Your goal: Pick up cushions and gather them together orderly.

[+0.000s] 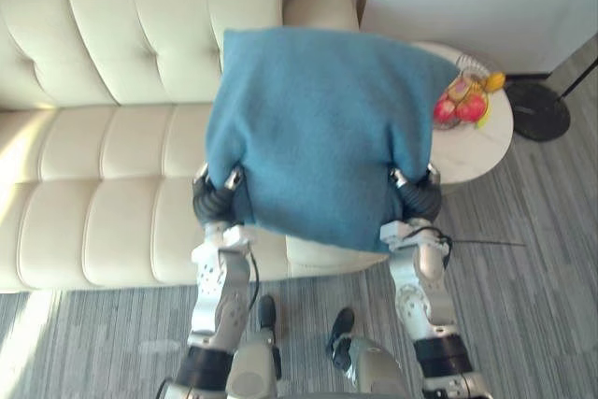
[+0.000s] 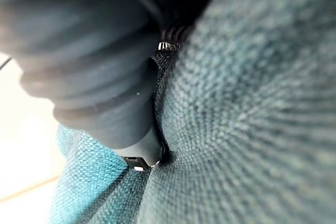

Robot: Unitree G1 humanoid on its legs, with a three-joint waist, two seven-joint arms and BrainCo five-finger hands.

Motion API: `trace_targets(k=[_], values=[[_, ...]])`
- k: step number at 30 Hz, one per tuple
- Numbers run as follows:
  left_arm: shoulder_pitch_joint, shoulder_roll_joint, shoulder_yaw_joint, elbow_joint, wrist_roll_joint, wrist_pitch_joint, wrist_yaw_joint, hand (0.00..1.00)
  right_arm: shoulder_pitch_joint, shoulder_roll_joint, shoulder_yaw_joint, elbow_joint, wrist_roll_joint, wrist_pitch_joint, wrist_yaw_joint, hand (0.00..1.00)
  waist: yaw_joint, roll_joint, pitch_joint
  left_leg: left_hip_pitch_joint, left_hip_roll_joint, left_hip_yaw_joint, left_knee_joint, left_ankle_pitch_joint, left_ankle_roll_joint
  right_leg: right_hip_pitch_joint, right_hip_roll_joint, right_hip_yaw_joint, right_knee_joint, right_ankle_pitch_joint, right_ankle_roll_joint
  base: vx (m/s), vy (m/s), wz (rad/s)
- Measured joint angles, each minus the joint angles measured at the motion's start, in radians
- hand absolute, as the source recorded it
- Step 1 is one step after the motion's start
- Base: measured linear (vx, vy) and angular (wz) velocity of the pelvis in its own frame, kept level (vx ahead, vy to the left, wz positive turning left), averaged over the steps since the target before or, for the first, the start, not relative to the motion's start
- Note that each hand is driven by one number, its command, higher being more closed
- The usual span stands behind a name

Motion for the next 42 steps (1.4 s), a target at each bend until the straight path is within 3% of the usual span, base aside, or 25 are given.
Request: trace_targets(k=[2,8,11,13,15,18,19,22,25,26,28,29,30,31,33,34,36,37,39,42], values=[[0.079,0.007,0.001,-0.004,0.0,0.001,-0.019,1.0,0.042,0.0,0.02,0.0,-0.044,0.0,0.012,1.0,0.002,-0.009,-0.037,0.02,0.001,-0.002,-0.011,-0.002,0.002,0.033,0.012,0.001,-0.044,0.013,0.005,0.06,0.016,0.02],[0.179,0.006,-0.002,-0.004,0.001,0.003,-0.031,1.0,0.079,-0.003,0.044,0.001,-0.103,0.002,0.027,1.0,0.007,-0.009,-0.061,0.073,-0.007,-0.022,0.026,-0.043,0.008,0.141,0.022,-0.007,-0.111,0.033,0.016,0.04,0.021,0.05],[0.182,0.006,-0.006,-0.004,0.0,0.003,-0.033,1.0,0.079,-0.022,0.049,0.001,-0.105,-0.003,0.027,1.0,0.007,0.004,-0.067,-0.033,-0.012,-0.078,0.214,-0.118,0.002,0.173,0.02,-0.079,-0.113,0.025,0.024,-0.03,0.03,0.66],[0.179,0.005,-0.01,-0.004,0.0,0.002,-0.042,1.0,0.068,-0.041,0.048,0.001,-0.105,-0.004,0.02,1.0,0.006,0.018,-0.068,-0.103,-0.015,-0.08,0.286,-0.122,-0.001,0.181,0.013,-0.149,-0.113,0.021,0.026,-0.06,0.049,1.12],[0.182,0.005,-0.012,-0.002,-0.001,0.002,-0.043,1.0,0.06,-0.051,0.049,0.003,-0.125,-0.001,0.007,1.0,0.022,0.034,-0.074,-0.124,0.044,0.064,0.289,-0.177,0.022,0.2,-0.006,-0.228,-0.109,0.02,0.025,-0.05,0.054,0.98],[0.183,0.001,-0.013,0.003,-0.002,0.002,-0.046,1.0,0.056,-0.066,0.049,0.003,-0.14,-0.001,0.006,1.0,0.021,0.052,-0.085,-0.132,0.1,0.226,0.317,-0.16,0.045,0.223,-0.042,-0.291,-0.087,0.012,0.042,0.02,0.176,0.9],[0.183,0.002,-0.011,0.003,-0.003,0.001,-0.047,1.0,0.045,-0.066,0.049,0.003,-0.142,0.0,0.006,1.0,0.017,0.053,-0.09,-0.131,0.081,0.261,0.3,-0.143,0.067,0.218,-0.073,-0.304,-0.058,0.006,0.057,0.04,0.242,0.61],[0.182,0.005,-0.011,0.004,-0.014,0.0,-0.047,1.0,0.017,-0.067,0.048,0.003,-0.151,0.001,0.006,1.0,0.006,0.042,-0.097,-0.114,0.038,0.358,0.267,-0.162,0.074,0.218,-0.138,-0.31,-0.065,0.029,0.097,0.08,0.291,0.5],[0.184,0.006,-0.012,0.011,-0.021,0.0,-0.047,1.0,0.016,-0.06,0.048,0.003,-0.183,0.003,0.006,1.0,0.008,0.037,-0.107,-0.113,-0.02,0.347,0.245,-0.157,0.096,0.215,-0.187,-0.315,-0.058,0.043,0.12,0.06,0.183,0.21],[0.184,0.006,-0.018,0.021,-0.021,0.0,-0.05,1.0,0.019,-0.062,0.04,0.003,-0.183,0.006,0.006,1.0,0.004,0.04,-0.108,-0.113,-0.042,0.339,0.244,-0.167,0.113,0.193,-0.233,-0.318,0.022,0.034,0.116,0.13,0.286,0.32],[0.18,0.013,-0.025,0.049,-0.02,0.001,-0.068,1.0,0.024,-0.061,0.026,0.011,-0.183,0.016,0.007,1.0,0.003,0.038,-0.107,-0.109,-0.07,0.32,0.254,-0.181,0.137,0.125,-0.313,-0.287,0.227,-0.001,0.024,0.13,0.238,0.39],[0.175,0.034,-0.035,0.073,-0.019,0.003,-0.069,1.0,0.028,-0.061,0.017,0.026,-0.181,0.025,0.009,1.0,-0.008,0.035,-0.104,-0.099,-0.079,0.295,0.265,-0.194,0.155,0.07,-0.33,-0.197,0.353,-0.04,-0.054,0.15,0.125,0.61],[0.175,0.059,-0.04,0.097,-0.019,0.01,-0.069,1.0,0.035,-0.059,0.018,0.043,-0.181,0.034,0.01,1.0,-0.019,0.034,-0.104,-0.077,-0.078,0.271,0.266,-0.199,0.158,0.035,-0.274,-0.063,0.423,-0.087,-0.013,0.19,0.131,0.64],[0.175,0.068,-0.042,0.104,-0.019,0.016,-0.07,1.0,0.039,-0.058,0.017,0.051,-0.181,0.036,0.011,1.0,-0.021,0.033,-0.104,-0.064,-0.079,0.256,0.261,-0.204,0.155,0.025,-0.24,-0.019,0.441,-0.111,0.002,0.18,0.041,0.63],[0.189,0.092,-0.045,0.113,-0.019,0.031,-0.076,1.0,0.061,-0.039,0.018,0.053,-0.181,0.045,0.02,1.0,-0.025,0.016,-0.104,0.008,-0.089,0.238,0.213,-0.204,0.157,-0.026,-0.082,0.114,0.439,-0.185,0.045,0.17,-0.001,0.37],[0.193,0.092,-0.045,0.112,-0.019,0.031,-0.077,1.0,0.061,-0.036,0.018,0.053,-0.181,0.045,0.023,1.0,-0.025,0.014,-0.105,0.016,-0.091,0.238,0.205,-0.204,0.156,-0.034,-0.062,0.12,0.429,-0.189,0.047,0.16,-0.018,0.1],[0.197,0.095,-0.045,0.113,-0.017,0.032,-0.089,1.0,0.059,-0.036,0.013,0.049,-0.18,0.042,0.038,1.0,-0.029,0.0,-0.107,0.064,-0.118,0.237,0.173,-0.203,0.156,-0.084,0.013,0.098,0.357,-0.187,0.031,0.19,-0.029,0.04],[0.197,0.095,-0.046,0.112,-0.016,0.032,-0.089,1.0,0.058,-0.036,0.012,0.049,-0.18,0.042,0.038,1.0,-0.033,-0.002,-0.108,0.068,-0.122,0.236,0.174,-0.204,0.156,-0.089,0.02,0.093,0.337,-0.181,0.021,0.19,-0.046,0.23],[0.193,0.084,-0.052,0.121,-0.004,0.037,-0.092,1.0,0.062,-0.049,0.007,0.047,-0.18,0.042,0.037,1.0,-0.059,-0.006,-0.113,0.069,-0.139,0.191,0.229,-0.24,0.146,-0.055,0.043,0.087,0.197,-0.1,-0.085,0.24,-0.078,0.41],[0.198,0.084,-0.061,0.121,0.002,0.042,-0.105,1.0,0.076,-0.065,0.007,0.018,-0.18,0.042,0.037,1.0,-0.057,0.007,-0.114,0.033,-0.097,0.158,0.336,-0.284,0.109,0.004,0.078,0.06,0.109,-0.085,-0.087,0.26,-0.081,0.15]])
